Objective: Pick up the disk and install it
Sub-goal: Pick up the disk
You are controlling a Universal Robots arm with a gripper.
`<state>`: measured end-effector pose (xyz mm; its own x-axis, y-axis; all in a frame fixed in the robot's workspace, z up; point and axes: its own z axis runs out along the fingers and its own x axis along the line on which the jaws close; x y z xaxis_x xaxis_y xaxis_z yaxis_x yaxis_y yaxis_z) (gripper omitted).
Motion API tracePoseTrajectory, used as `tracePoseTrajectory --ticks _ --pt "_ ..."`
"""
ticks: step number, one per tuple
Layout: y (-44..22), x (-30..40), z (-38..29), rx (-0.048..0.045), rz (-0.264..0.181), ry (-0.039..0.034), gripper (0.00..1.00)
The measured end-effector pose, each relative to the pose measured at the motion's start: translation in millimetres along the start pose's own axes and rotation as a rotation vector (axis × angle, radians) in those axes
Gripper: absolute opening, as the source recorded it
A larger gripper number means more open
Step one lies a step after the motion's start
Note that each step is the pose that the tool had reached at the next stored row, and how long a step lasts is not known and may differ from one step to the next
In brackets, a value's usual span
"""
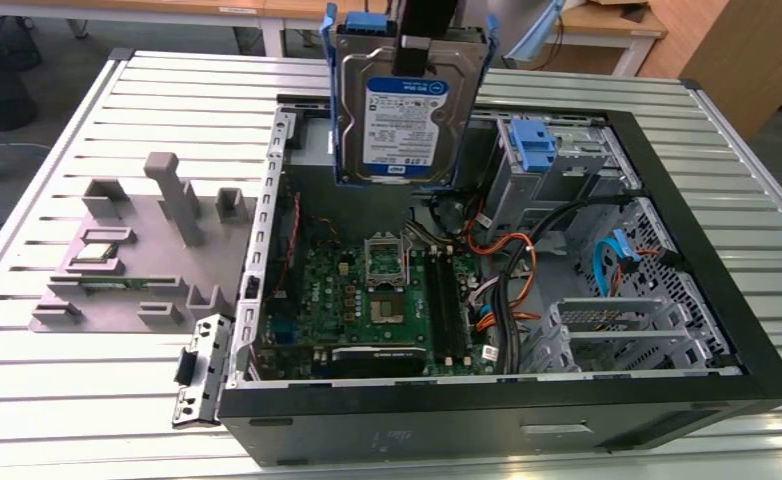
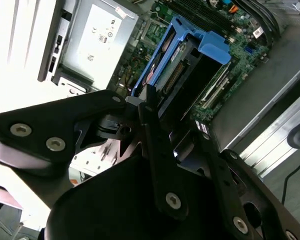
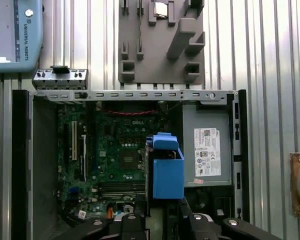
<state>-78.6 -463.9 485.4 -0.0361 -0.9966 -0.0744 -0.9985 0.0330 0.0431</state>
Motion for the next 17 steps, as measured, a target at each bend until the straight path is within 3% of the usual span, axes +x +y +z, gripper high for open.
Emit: tracePoseTrajectory --ticks 17 --pt "-1.6 48.1 -1.8 0.0 0.0 -0.0001 0.35"
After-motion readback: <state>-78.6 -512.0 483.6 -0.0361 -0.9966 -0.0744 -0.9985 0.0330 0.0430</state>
